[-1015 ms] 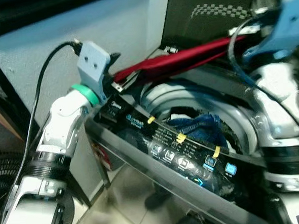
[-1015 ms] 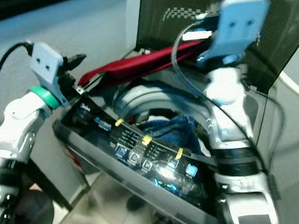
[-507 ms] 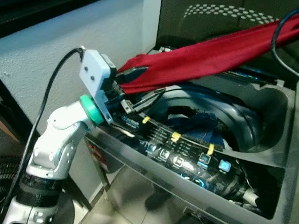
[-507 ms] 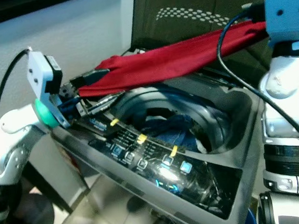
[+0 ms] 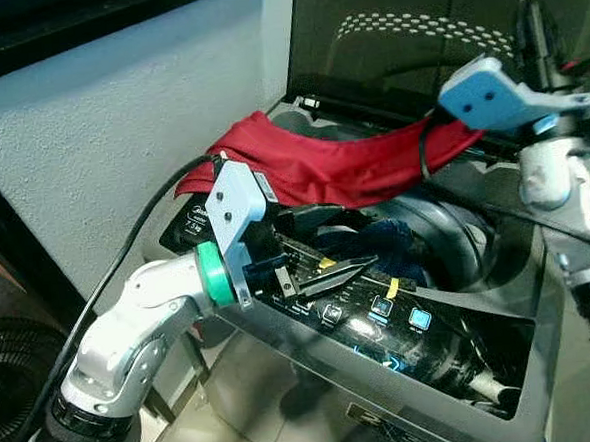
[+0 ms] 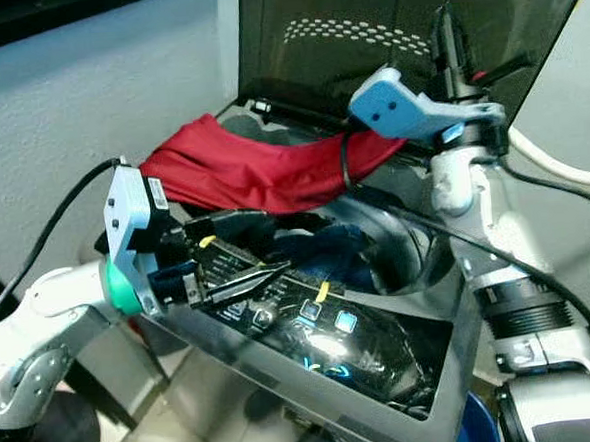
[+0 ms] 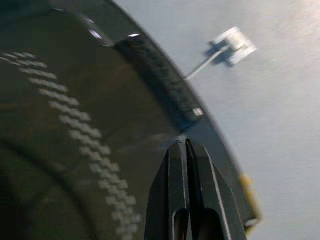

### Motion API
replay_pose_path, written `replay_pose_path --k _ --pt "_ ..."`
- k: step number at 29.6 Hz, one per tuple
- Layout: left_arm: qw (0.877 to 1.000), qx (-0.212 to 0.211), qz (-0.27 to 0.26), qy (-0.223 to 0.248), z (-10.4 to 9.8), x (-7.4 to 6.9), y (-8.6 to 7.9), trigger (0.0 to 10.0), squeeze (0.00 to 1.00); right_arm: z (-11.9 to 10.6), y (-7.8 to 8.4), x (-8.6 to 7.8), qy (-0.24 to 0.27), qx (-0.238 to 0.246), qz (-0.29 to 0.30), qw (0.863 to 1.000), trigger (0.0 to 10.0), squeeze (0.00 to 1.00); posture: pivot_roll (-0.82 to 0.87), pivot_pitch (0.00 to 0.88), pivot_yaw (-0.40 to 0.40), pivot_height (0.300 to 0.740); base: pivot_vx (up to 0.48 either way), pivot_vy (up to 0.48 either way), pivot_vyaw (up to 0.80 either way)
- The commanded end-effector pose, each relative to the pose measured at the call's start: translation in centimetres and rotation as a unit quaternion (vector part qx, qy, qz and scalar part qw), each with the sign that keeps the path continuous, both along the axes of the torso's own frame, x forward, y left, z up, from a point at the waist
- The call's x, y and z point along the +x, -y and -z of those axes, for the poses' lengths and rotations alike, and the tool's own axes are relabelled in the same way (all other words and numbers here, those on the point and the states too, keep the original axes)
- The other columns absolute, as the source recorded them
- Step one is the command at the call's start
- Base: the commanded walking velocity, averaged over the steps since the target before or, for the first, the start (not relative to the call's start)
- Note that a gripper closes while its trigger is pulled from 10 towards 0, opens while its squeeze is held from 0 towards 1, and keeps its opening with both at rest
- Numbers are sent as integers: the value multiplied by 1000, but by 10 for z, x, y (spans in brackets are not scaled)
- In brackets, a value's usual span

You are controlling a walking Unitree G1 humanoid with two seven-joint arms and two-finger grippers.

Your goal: Clothes washing

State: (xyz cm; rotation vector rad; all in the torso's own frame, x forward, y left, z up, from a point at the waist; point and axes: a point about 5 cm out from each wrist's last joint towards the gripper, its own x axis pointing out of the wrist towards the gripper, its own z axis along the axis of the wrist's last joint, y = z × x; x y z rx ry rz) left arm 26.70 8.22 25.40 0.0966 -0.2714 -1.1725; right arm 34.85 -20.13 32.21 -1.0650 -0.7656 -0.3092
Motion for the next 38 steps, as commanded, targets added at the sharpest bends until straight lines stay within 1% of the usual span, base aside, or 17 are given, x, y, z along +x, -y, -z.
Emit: replay_pose_path --k 1,2,3,4,5,7,8,14,16,19,22,23,26,33,34,37,38 --pt "1000 5 8 -8 2 -4 3 10000 0 2 -1 0 -4 10 -13 1000 10000 0 85 53 18 740 0 0 0" --pt "1000 7 6 -10 3 -5 2 10000 0 1 -2 0 -12 51 -43 998 10000 0 85 58 23 740 0 0 0" --pt "1000 7 6 -10 3 -5 2 10000 0 1 -2 0 -12 51 -43 998 10000 0 85 58 23 740 0 0 0" --pt "1000 9 5 -11 3 -5 2 10000 0 0 -3 -1 -18 81 -66 994 10000 0 85 58 23 740 0 0 0" --pt "1000 11 5 -15 4 -6 3 10000 0 -3 -1 -5 -37 155 -119 980 10000 0 80 59 28 740 0 0 0" --pt "1000 12 5 -20 6 -6 3 10000 0 -5 2 -11 -54 224 -180 956 10000 0 80 59 28 740 0 0 0" --pt "1000 12 5 -21 6 -6 3 10000 0 -5 3 -13 -57 235 -190 952 10000 0 79 60 29 740 0 0 0" --pt "1000 10 4 -28 7 -7 2 10000 0 4 15 -19 -71 247 -196 946 10000 0 74 63 36 740 0 0 0" --pt "999 7 -1 -37 8 -7 0 10000 0 21 45 -24 -73 275 -132 950 10000 0 70 67 45 740 0 0 0" --pt "999 6 -2 -40 8 -7 -1 10000 0 26 56 -27 -67 282 -103 951 10000 0 66 70 55 740 0 0 0" --pt "999 8 0 -47 9 -7 -1 10000 0 23 92 -37 -2 338 -15 941 10000 0 62 79 72 740 0 0 0" --pt "999 8 0 -47 9 -7 -1 10000 0 23 92 -37 -2 338 -15 941 10000 0 62 79 72 740 0 0 0" --pt "999 9 2 -49 9 -7 -1 10000 0 13 107 -46 49 367 15 929 10000 0 62 81 75 740 0 0 0" --pt "998 14 2 -55 10 -8 -3 10000 0 -10 113 -67 113 384 -31 916 10000 0 70 88 86 740 0 0 0" --pt "998 19 3 -58 11 -9 -4 10000 0 -22 116 -81 148 388 -48 909 10000 0 72 89 100 740 0 0 0" --pt "998 21 3 -60 11 -9 -4 10000 0 -26 118 -87 163 390 -53 905 10000 0 72 89 100 740 0 0 0" --pt "998 22 5 -61 10 -8 -5 10000 0 -33 120 -96 188 396 -55 897 10000 0 71 92 114 740 0 0 0"
